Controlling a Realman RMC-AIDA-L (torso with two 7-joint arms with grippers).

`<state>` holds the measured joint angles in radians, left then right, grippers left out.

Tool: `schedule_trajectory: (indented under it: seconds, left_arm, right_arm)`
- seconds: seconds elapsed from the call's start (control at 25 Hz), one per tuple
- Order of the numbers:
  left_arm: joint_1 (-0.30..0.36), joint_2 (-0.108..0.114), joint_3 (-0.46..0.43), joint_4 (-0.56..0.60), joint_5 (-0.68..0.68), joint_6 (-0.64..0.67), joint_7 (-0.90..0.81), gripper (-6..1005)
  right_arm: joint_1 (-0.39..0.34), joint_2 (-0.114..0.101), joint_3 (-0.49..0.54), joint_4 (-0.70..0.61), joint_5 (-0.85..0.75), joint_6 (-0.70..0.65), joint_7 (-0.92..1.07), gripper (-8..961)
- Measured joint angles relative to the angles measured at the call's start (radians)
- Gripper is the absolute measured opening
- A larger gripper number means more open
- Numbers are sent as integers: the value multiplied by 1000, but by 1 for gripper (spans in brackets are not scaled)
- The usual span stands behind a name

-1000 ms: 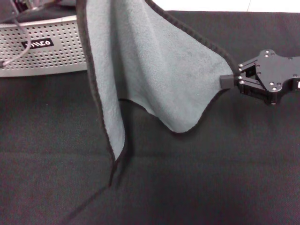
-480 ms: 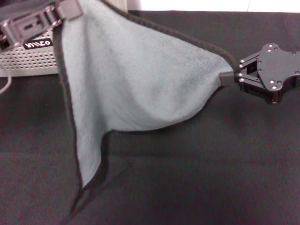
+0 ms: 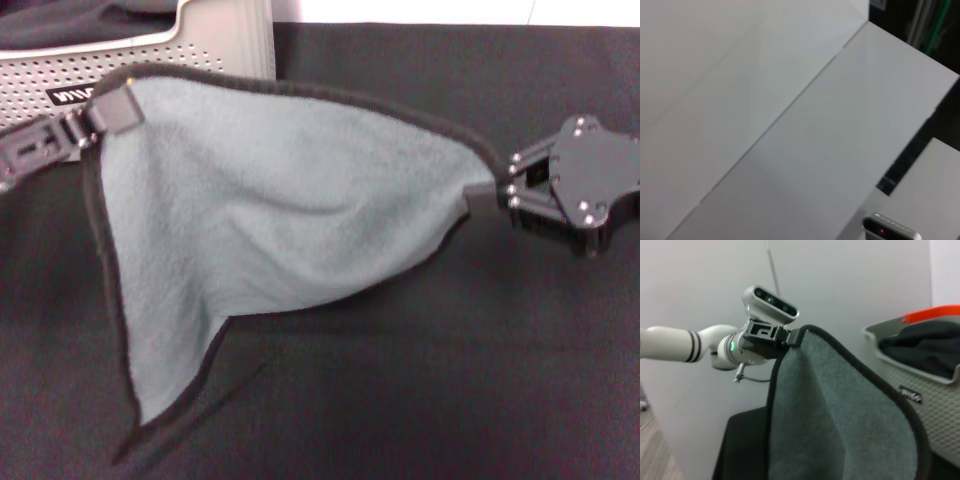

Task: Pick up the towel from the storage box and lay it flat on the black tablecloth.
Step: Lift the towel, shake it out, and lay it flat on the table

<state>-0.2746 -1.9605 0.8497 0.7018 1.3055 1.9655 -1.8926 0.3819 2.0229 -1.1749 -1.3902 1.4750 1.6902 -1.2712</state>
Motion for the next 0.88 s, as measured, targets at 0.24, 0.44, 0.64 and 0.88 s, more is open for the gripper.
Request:
schedule_trajectory:
  seconds: [0.24, 0.44, 0.64, 0.88]
  left_arm:
    - [28, -9, 14, 11, 1, 66, 27, 14]
    - [70, -12, 67, 31, -8, 70, 27, 14]
    - [94, -4, 175, 63, -15, 73, 28, 13]
    - [126, 21, 308, 114, -72, 75, 30, 13]
  right_arm:
    - [-89, 0, -88, -169, 21, 2, 72, 1]
    - [-145, -1, -122, -288, 46, 19, 131, 0]
    - [-172, -3, -162, -365, 52, 43, 184, 1]
    - [-195, -8, -183, -392, 78, 87, 200, 1]
